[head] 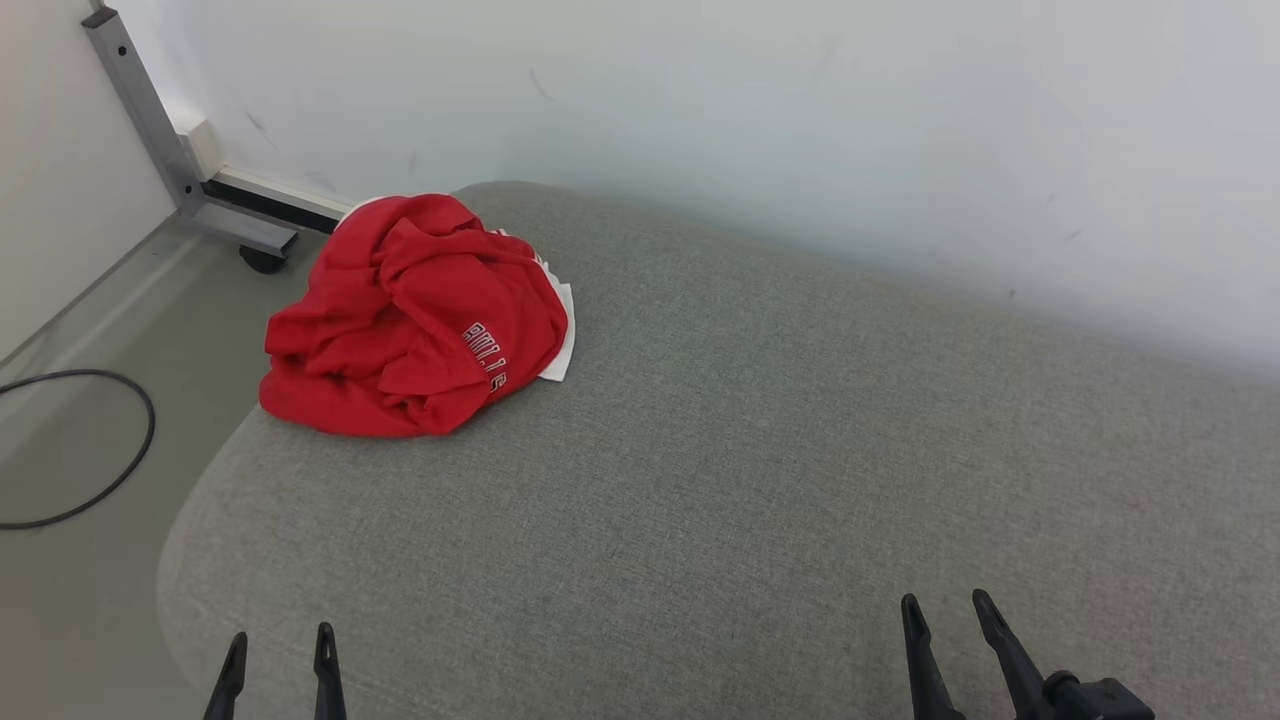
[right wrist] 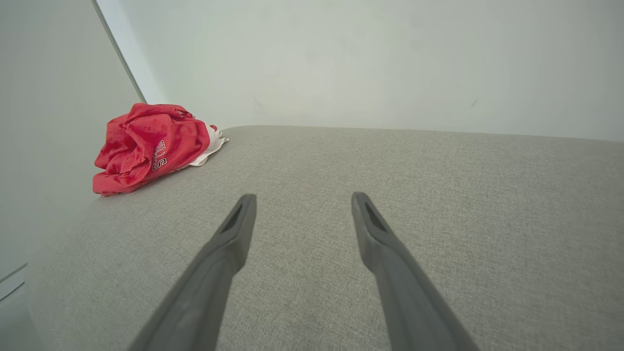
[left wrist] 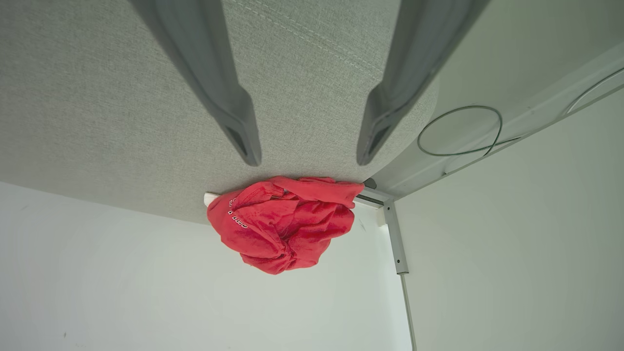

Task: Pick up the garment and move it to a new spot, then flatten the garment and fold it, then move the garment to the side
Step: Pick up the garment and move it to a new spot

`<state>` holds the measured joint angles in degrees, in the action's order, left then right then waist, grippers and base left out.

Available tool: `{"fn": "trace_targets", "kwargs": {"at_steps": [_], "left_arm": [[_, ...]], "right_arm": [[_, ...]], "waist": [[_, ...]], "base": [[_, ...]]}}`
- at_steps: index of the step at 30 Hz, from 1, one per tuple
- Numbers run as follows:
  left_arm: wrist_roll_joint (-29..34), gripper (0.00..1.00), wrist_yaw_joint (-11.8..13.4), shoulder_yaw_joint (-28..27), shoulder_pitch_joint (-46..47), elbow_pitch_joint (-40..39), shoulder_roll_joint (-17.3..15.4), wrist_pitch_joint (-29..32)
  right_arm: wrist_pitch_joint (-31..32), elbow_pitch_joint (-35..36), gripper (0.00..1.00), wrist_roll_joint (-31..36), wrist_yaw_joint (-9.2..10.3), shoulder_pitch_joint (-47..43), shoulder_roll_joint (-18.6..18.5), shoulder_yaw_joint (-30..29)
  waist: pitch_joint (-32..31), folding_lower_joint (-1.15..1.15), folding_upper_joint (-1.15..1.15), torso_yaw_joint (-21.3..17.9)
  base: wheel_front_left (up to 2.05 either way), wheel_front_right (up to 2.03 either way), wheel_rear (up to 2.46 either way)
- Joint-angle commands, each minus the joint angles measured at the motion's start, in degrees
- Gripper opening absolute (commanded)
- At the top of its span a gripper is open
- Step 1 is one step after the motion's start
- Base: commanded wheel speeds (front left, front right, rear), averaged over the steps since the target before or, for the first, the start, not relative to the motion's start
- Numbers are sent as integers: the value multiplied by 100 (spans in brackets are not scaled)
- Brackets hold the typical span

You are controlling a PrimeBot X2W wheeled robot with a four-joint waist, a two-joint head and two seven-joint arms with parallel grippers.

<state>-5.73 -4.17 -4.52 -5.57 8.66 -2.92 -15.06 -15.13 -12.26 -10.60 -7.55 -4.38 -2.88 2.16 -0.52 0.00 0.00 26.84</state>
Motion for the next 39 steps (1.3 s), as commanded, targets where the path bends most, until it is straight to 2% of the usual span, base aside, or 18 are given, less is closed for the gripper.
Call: {"fn": "trace_targets", "kwargs": {"at_steps": [1,6,12,19,23,26,34,35,39], "left_arm": [[-36,100,8,-18,-38,2,6,-18],[-248,100,50,-56,146,70,4,-18],[-451,100,-52,-282,732,256,8,-19],[-457,100,-275,-447,1993,873,-101,-18],[-786,100,-324,-674,2795,1254,-211,-17],[-1016,100,-327,-794,3296,1573,-376,-17],[-1696,100,-330,-515,4568,2819,-1125,93],[-1696,100,-330,-515,4568,2819,-1125,93],[-1969,100,-331,-482,5091,3533,-1633,363]], "right_arm": [[-4,-8,100,-19,12,-35,1,3],[-4,1,100,26,12,28,1,-3],[-4,48,100,117,12,181,-1,32],[-4,108,100,245,12,389,0,-50],[-4,116,100,282,12,564,1,-113],[-4,136,100,299,12,671,0,-111],[-4,237,100,312,12,984,2,-216],[-4,237,100,312,12,984,2,-216],[-5,376,100,269,12,1215,7,-208]], "waist": [[2,0,0,-17],[32,0,0,-91],[200,0,0,-396],[626,0,0,-912],[951,0,0,-1210],[1152,0,0,-1450],[1669,0,0,-1888],[1669,0,0,-1888],[1887,0,0,-2135]], "base": [[0,0,0],[0,0,0],[0,0,0],[0,0,0],[0,0,0],[0,0,0],[0,0,0],[0,0,0],[0,0,0]]}}
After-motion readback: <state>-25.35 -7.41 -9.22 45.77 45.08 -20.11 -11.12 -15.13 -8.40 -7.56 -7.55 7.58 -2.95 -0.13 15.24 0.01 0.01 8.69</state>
